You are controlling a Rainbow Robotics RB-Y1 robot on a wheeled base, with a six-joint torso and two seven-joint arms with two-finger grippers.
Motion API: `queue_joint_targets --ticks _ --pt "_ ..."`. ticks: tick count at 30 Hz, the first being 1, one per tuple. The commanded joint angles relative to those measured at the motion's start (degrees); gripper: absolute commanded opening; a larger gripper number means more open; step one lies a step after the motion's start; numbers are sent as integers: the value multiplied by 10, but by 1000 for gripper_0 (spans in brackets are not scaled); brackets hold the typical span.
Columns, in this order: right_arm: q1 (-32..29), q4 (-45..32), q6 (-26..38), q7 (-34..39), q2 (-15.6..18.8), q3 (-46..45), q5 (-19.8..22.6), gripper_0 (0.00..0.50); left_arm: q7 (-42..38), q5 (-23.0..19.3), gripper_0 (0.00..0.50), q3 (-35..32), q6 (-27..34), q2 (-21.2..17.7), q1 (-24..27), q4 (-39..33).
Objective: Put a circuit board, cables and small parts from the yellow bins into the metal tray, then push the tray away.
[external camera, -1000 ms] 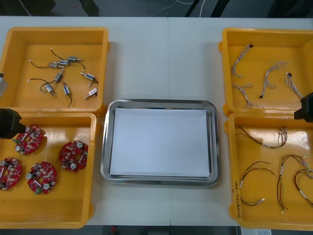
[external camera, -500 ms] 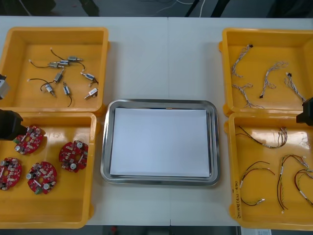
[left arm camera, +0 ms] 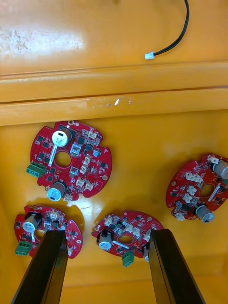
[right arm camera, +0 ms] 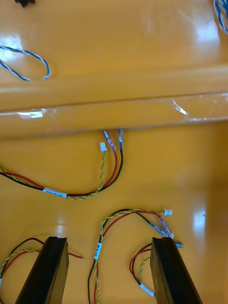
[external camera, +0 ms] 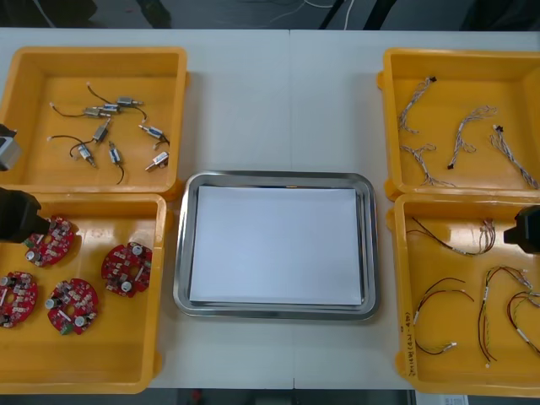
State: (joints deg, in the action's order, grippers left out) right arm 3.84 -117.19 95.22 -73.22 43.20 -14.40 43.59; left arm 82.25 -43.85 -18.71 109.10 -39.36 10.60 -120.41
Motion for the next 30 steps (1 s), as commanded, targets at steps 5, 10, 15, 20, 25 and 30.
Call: queue_joint_targets --ticks 5,10,15,20,25,30 --pt "-43 -19 -6 0 -7 -8 2 500 63 -42 500 5 -71 -46 -44 -31" --pt "-44 -19 4 -5 -37 -8 -38 500 71 -69 500 5 -90 -53 -74 -55" --pt "-44 -19 13 -7 -51 -4 -53 500 81 -76 500 5 -91 -54 -105 -91" --pt "-46 -18 14 -10 -73 1 -76 500 114 -85 500 5 -109 -58 -145 -117" --pt "-50 -19 14 -11 -95 2 -95 500 155 -95 500 5 -155 -64 -186 -120" --pt "-59 -18 6 -11 -101 15 -109 500 192 -105 500 7 -200 -72 -229 -128"
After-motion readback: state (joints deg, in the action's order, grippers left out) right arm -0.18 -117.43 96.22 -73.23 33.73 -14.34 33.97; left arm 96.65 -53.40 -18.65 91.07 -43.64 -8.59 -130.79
